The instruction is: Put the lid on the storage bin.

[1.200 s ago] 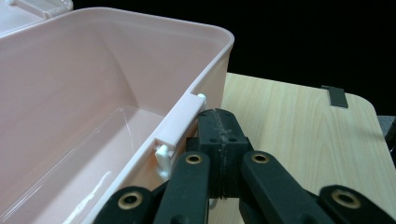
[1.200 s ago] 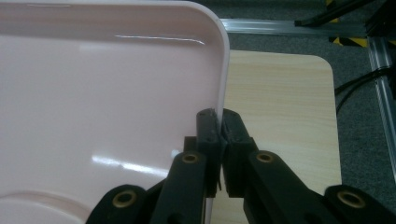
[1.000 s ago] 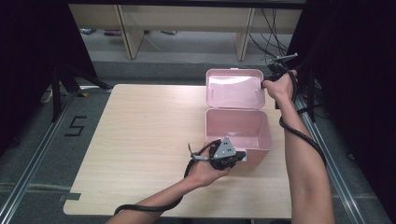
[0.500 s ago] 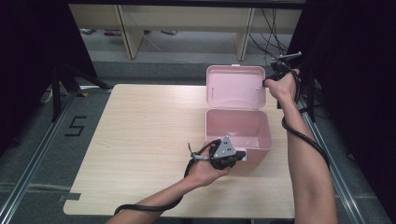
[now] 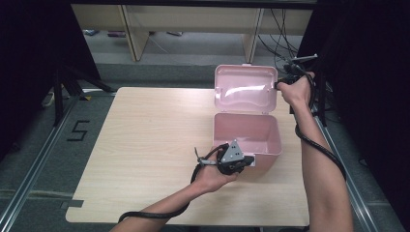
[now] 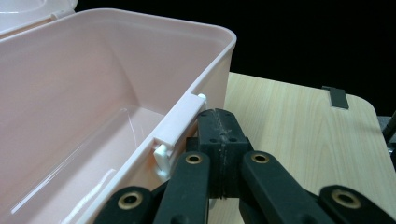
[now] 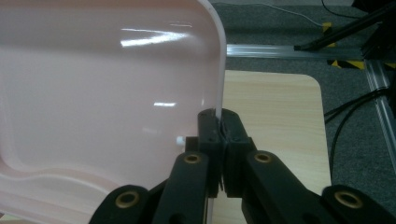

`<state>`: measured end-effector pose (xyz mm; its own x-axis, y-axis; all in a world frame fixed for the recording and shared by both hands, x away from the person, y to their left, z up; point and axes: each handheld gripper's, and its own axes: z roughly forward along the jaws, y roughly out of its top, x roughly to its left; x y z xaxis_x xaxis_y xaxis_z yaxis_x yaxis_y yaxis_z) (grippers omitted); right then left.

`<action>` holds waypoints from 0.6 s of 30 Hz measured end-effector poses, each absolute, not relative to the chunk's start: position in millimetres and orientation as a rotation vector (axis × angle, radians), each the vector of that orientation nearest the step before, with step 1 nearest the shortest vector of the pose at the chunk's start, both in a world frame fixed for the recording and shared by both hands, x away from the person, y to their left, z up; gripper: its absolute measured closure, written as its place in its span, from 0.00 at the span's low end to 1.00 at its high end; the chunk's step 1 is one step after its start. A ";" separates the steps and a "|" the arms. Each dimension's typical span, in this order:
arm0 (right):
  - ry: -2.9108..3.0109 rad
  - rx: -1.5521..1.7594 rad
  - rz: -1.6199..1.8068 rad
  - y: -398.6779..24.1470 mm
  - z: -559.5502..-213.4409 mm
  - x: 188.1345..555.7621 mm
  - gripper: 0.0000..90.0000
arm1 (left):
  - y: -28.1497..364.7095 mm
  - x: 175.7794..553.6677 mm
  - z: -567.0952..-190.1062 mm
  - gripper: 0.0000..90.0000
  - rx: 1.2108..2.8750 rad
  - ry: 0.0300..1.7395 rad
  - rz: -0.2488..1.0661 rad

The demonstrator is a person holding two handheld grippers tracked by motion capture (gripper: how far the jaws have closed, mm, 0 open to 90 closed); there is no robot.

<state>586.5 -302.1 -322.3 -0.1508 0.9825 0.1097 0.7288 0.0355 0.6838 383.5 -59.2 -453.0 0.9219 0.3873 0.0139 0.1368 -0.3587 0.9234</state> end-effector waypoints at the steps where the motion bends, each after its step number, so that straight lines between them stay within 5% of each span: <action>1: 1.918 1.738 0.881 -301.3 -321.6 584.9 1.00 | -59.2 383.4 -453.3 1.00 1.934 0.384 0.272; 18: 1.868 1.712 0.929 -303.1 -321.2 571.1 1.00 | -58.6 385.3 -452.4 1.00 1.933 0.389 0.269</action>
